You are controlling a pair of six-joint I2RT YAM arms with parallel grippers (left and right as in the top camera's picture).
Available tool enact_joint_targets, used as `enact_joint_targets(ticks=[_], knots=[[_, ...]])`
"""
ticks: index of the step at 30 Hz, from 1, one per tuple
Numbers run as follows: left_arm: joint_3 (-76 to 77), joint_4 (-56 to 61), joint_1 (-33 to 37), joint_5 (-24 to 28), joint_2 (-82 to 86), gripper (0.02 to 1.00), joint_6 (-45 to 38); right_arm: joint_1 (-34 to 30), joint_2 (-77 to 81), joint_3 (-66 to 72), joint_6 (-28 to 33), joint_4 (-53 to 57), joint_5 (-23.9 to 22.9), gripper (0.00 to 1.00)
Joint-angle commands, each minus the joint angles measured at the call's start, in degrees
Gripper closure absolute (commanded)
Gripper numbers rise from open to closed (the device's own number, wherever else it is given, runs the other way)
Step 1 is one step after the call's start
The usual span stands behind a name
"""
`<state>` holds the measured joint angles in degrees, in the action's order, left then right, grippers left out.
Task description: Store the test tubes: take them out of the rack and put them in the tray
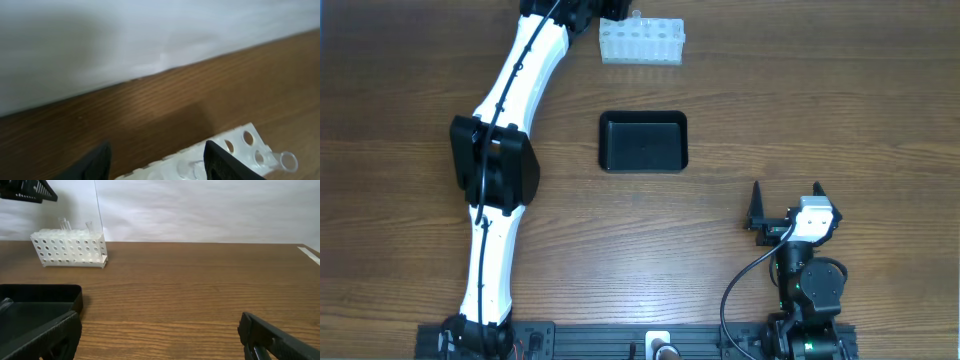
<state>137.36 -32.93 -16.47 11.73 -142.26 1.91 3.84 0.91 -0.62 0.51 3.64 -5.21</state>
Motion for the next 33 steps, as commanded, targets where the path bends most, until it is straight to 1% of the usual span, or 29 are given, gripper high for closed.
enact_joint_targets(ticks=[1,6,11,19,33], knots=[[0.2,-0.1,-0.1,3.9,-1.0,0.435,-3.3,-0.2,-0.5,0.3,0.4,0.1,-0.8,0.007],[0.2,-1.4,-0.6,3.9,-1.0,0.457,-3.5,-0.2,-0.5,0.3,0.4,0.0,-0.9,0.009],[0.2,-2.9,-1.3,3.9,-1.0,0.435,-5.0,-0.2,-0.5,0.3,0.4,0.1,-0.8,0.007],[0.2,-3.1,-1.4,3.9,-1.1,0.426,-6.2,-0.2,-0.5,0.3,0.4,0.1,-0.9,0.009],[0.2,-1.0,-1.3,3.0,-4.4,0.417,-6.2,-0.2,-0.5,0.3,0.4,0.1,-0.8,0.009]])
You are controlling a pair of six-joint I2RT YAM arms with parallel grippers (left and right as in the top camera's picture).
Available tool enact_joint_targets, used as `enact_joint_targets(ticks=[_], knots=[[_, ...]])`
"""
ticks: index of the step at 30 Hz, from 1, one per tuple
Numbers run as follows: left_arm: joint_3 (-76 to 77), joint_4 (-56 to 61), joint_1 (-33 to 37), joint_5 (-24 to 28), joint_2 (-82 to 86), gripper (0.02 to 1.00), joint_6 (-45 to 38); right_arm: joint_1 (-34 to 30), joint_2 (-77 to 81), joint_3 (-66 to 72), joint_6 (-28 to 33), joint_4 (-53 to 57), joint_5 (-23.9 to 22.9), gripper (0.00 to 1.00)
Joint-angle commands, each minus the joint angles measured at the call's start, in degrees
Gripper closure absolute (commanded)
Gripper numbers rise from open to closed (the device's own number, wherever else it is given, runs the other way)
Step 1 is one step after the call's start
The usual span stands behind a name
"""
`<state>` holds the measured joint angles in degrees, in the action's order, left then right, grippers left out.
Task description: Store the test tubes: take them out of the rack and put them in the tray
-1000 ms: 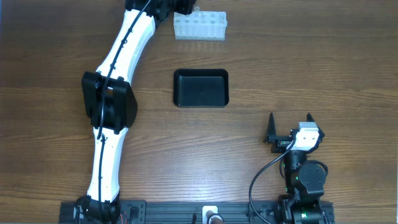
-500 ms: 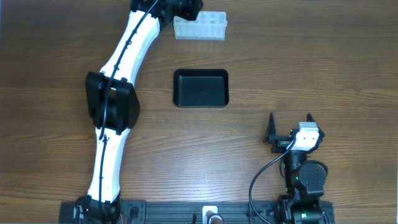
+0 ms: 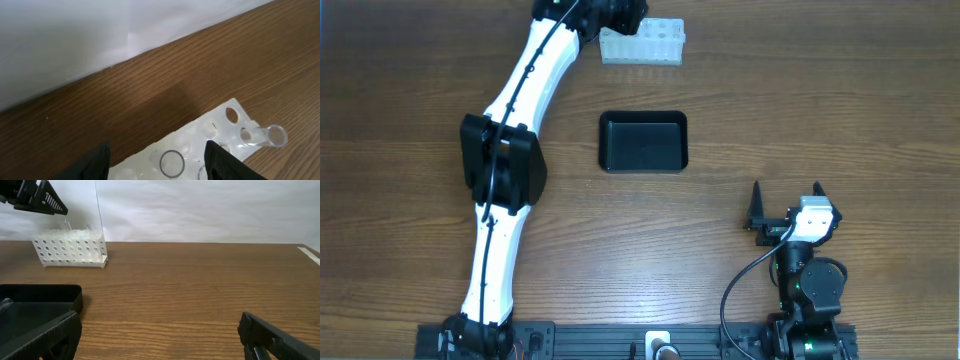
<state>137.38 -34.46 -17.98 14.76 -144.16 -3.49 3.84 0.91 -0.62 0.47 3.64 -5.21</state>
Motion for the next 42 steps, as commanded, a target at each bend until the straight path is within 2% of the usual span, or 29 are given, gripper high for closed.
enact_joint_targets(ticks=[1,18,26,38,42], knots=[[0.2,0.5,0.3,-0.1,-2.7,0.415,-0.8,-0.2,-0.5,0.3,0.5,0.0,-0.8,0.007],[0.2,0.9,0.3,-0.2,-2.9,0.435,-0.8,-0.2,-0.5,0.3,0.5,0.1,-0.8,0.007],[0.2,0.8,0.2,-0.2,-2.9,0.542,-0.8,-0.2,-0.5,0.3,0.5,0.1,-0.8,0.009],[0.2,0.8,0.2,0.9,-3.0,0.573,-0.8,-0.2,-0.5,0.3,0.5,0.1,-0.8,0.009],[0.2,0.5,0.1,0.9,-3.0,0.638,-0.8,-0.2,-0.5,0.3,0.5,0.1,-0.9,0.007]])
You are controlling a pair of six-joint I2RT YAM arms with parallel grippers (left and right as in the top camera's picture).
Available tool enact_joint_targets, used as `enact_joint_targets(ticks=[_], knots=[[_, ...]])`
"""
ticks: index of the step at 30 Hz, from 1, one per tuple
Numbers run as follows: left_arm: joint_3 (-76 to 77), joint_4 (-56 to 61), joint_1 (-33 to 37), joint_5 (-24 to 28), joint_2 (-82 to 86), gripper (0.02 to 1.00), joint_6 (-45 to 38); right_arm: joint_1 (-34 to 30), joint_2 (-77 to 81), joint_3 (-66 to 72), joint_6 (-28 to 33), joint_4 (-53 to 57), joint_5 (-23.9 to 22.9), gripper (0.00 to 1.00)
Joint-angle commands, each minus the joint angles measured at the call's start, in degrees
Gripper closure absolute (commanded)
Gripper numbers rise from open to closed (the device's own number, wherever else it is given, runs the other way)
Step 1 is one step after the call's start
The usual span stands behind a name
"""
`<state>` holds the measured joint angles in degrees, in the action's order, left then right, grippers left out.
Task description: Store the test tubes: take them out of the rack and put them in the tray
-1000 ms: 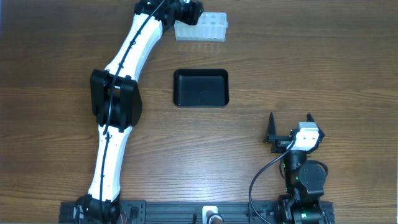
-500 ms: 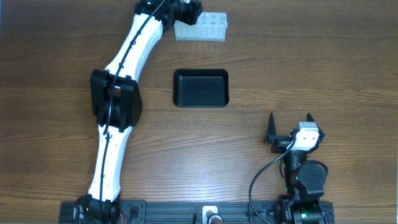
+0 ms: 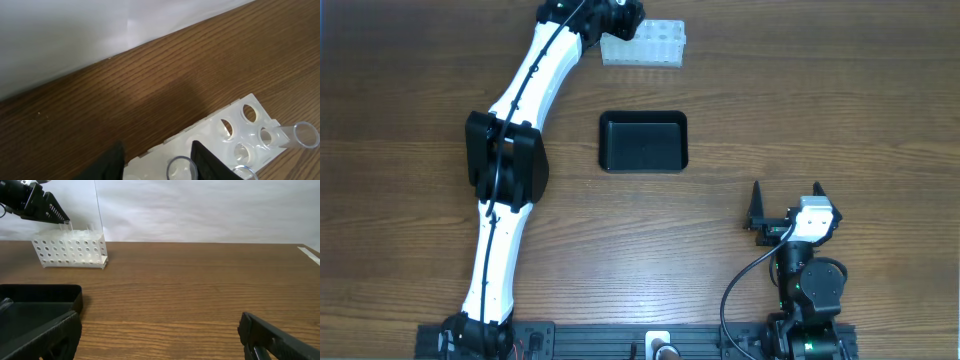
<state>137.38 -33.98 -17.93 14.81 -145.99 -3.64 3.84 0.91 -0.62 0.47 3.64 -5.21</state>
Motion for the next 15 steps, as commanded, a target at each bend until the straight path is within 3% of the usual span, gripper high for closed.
enact_joint_targets(ticks=[1,15], knots=[[0.2,-0.1,0.0,0.9,-1.2,0.656,-0.6,-0.2,-0.5,0.3,0.5,0.1,-0.8,0.009],[0.2,-0.2,-0.6,1.3,-1.4,0.726,-0.6,-0.2,-0.5,0.3,0.5,0.0,-0.9,0.009]])
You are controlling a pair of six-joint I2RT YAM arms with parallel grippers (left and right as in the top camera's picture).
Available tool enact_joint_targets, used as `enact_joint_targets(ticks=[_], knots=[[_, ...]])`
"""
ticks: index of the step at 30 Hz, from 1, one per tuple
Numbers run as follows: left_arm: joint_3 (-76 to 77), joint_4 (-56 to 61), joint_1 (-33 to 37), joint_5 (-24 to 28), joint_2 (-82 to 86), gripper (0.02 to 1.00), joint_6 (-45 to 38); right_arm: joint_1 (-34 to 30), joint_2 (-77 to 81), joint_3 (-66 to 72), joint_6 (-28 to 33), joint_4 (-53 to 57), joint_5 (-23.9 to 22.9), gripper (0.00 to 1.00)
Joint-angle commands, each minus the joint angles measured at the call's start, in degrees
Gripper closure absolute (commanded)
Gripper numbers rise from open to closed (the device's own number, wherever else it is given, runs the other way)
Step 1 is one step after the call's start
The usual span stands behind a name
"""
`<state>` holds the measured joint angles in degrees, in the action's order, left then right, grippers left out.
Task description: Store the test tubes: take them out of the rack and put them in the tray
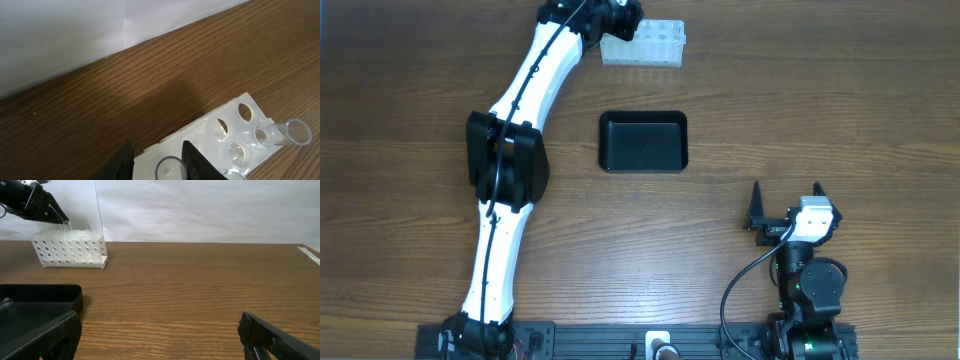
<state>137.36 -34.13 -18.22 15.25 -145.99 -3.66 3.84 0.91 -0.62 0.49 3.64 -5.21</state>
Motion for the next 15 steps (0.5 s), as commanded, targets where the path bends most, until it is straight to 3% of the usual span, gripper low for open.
enact_joint_targets(ticks=[1,15], knots=[[0.2,-0.1,-0.3,0.9,-1.4,0.735,-0.6,-0.2,-0.5,0.3,0.5,0.1,-0.8,0.009],[0.2,0.3,-0.3,1.3,-2.0,0.866,-0.6,-0.2,-0.5,0.3,0.5,0.1,-0.9,0.007]])
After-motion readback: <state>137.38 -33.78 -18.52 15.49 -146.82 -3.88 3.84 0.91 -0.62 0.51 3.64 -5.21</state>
